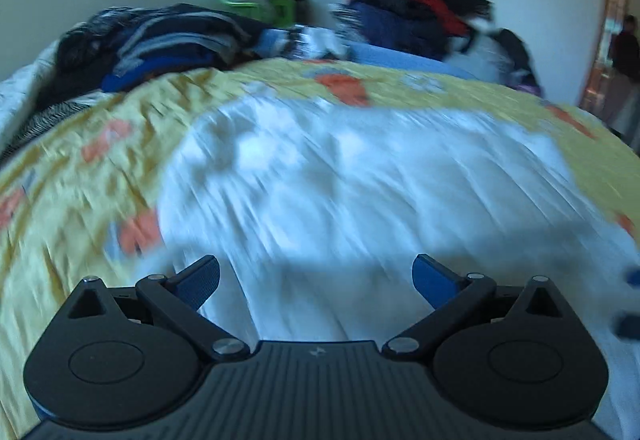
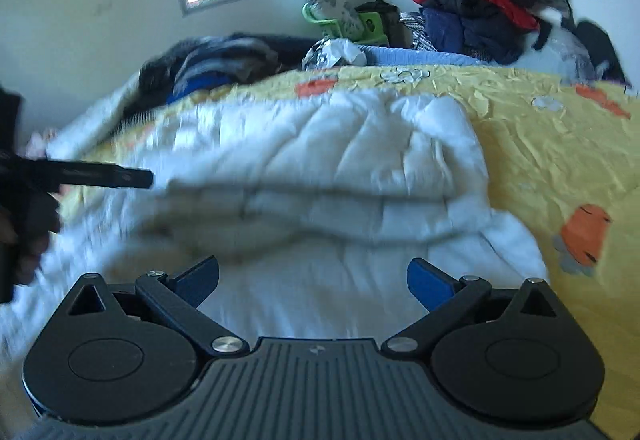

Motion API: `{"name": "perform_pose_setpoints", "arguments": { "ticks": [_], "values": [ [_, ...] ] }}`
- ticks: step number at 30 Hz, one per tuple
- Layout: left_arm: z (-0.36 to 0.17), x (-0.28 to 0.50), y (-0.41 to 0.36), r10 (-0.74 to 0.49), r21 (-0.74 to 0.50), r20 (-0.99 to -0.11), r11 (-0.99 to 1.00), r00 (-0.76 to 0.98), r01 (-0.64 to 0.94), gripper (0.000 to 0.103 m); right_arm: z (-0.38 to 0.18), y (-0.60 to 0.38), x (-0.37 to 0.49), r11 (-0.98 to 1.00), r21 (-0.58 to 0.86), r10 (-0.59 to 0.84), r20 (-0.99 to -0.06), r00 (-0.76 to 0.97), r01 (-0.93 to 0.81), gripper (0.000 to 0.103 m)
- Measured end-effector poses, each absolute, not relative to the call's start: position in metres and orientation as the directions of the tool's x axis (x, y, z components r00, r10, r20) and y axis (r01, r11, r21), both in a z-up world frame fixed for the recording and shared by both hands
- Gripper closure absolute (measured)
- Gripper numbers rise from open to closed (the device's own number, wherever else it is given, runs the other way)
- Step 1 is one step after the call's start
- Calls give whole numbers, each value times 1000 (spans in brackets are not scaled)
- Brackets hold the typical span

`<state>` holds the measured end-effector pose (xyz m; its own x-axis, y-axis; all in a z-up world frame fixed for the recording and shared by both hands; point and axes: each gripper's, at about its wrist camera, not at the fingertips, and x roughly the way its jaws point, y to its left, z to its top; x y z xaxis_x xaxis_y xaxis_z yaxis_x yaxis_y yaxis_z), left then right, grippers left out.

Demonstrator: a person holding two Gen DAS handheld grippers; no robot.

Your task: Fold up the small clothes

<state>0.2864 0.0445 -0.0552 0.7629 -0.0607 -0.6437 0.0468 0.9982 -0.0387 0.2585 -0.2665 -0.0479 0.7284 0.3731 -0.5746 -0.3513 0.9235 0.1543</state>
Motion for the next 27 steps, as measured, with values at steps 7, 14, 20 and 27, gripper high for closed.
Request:
{"name": "perform_pose_setpoints", "arguments": {
  "ticks": [7,14,20,27],
  "values": [
    [-101,251,30,-31,14,-683,998,730,56,0,-79,-260,244,931,108,336,-632,699,-349,0],
    [-111,253,37,-55,-5,-657,998,752,68,0,-89,-269,244,919,135,373,-600,708,-370,1],
    [-97,232,42,-27,9,-657,999,753,44,0,-80,-270,234,937,118,330,-612,719,-329,1],
    [-70,158,104,35,-59,-635,994,771,-94,0,-57,-359,173,882,440,424,-583,693,-170,1]
  ]
}}
